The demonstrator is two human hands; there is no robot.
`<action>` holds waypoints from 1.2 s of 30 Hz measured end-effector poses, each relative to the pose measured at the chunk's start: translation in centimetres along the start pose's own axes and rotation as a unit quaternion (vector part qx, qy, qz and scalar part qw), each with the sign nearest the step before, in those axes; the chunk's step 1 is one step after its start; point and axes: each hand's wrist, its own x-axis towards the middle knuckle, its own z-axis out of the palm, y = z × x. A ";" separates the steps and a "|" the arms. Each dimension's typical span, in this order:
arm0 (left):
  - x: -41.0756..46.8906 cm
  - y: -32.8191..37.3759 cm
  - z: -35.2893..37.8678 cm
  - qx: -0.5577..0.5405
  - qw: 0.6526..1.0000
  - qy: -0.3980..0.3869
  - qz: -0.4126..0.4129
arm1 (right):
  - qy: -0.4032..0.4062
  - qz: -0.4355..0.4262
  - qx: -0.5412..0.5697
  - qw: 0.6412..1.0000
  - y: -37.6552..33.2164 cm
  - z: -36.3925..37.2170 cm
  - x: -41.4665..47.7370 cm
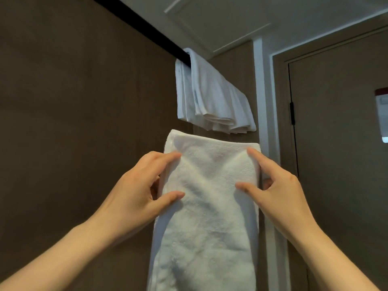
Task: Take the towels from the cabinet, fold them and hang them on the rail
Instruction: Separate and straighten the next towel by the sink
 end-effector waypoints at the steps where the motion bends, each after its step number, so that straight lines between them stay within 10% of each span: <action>1: 0.4 -0.4 -0.6 0.018 1.000 0.006 0.002 | 0.003 -0.009 0.005 1.000 -0.2 0.7 0.9; 16: 5.4 1.2 -7.7 0.348 0.937 0.012 -0.030 | 0.064 -0.228 0.048 0.970 -1.0 5.3 13.4; 36: 13.4 6.8 -6.3 0.608 0.777 0.058 -0.155 | 0.004 -0.288 0.233 0.929 -1.1 6.8 24.1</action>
